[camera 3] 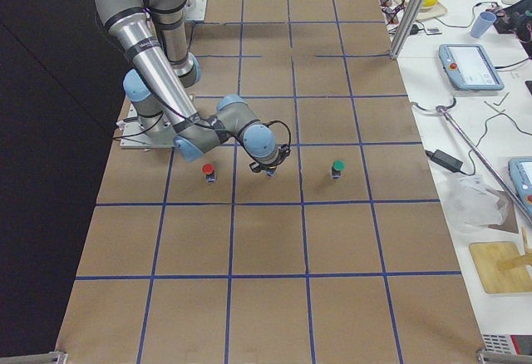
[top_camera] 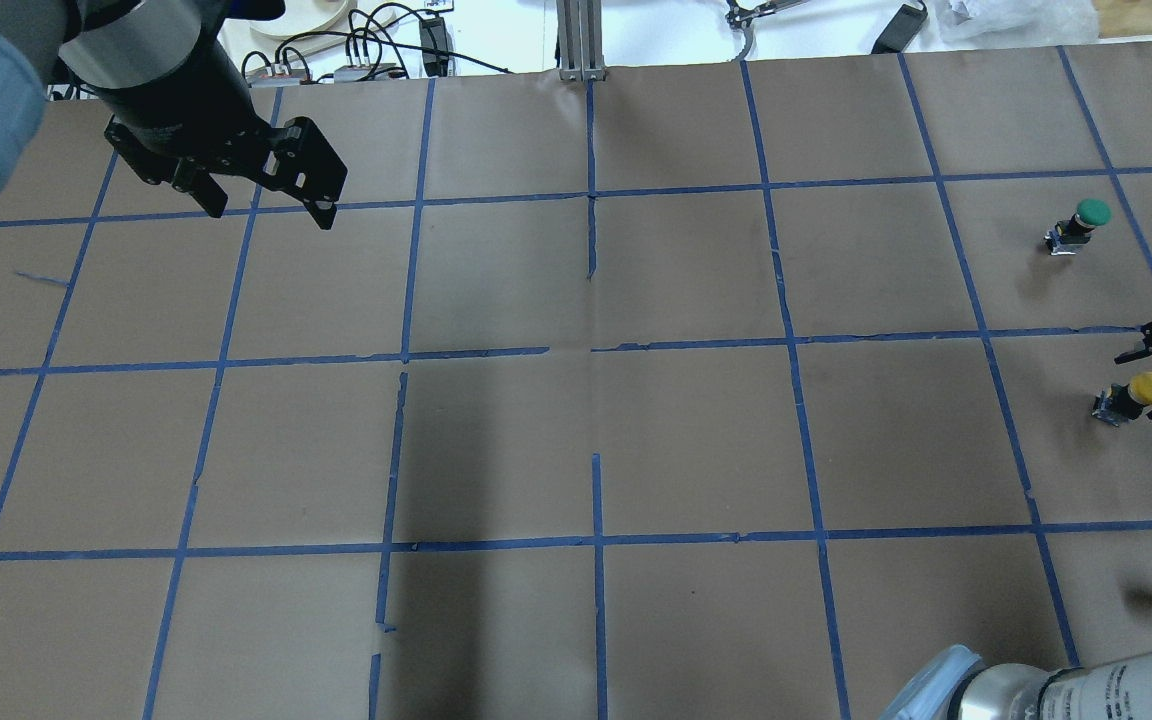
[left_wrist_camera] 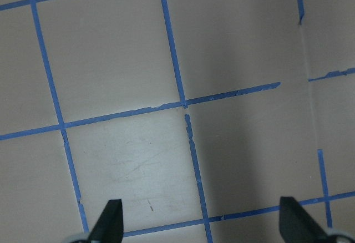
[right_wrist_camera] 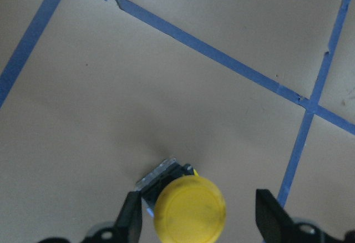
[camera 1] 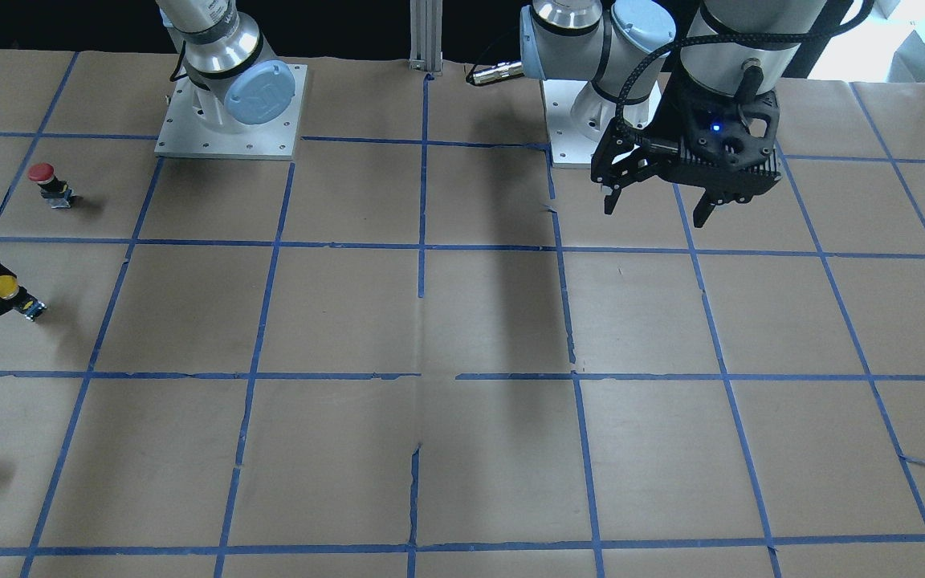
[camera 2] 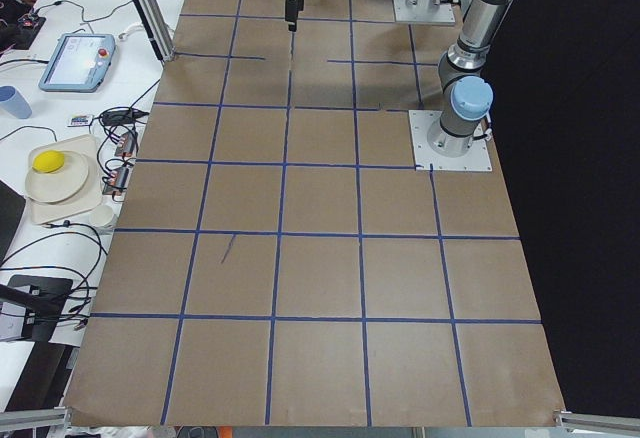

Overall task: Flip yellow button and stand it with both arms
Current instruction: 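Lower the button upright onto the table with the right gripper and release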

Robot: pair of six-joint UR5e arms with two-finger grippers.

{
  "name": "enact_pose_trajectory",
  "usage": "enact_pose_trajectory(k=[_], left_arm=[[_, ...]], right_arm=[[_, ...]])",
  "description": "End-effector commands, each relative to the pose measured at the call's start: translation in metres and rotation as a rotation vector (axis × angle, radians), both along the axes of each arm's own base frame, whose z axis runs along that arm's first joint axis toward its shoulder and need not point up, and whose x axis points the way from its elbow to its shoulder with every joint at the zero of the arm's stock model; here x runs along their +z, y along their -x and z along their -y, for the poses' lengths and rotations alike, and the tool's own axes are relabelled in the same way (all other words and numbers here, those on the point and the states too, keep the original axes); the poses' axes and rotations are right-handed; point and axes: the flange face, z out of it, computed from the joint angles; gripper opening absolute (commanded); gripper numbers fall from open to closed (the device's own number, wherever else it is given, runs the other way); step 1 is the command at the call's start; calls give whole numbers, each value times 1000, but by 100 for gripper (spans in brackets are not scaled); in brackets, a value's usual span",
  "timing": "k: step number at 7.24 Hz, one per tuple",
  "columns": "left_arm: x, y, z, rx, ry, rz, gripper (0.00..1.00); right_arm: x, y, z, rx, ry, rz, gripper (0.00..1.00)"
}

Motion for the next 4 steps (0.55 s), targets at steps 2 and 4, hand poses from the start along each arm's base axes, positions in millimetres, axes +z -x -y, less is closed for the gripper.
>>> enact_pose_trajectory(k=[2, 4], left_arm=[[4, -9, 3, 16, 8, -1, 100], [4, -9, 3, 16, 8, -3, 100]], right_arm=[[50, 13, 17, -102, -11, -23, 86], [96, 13, 40, -154, -80, -45, 85]])
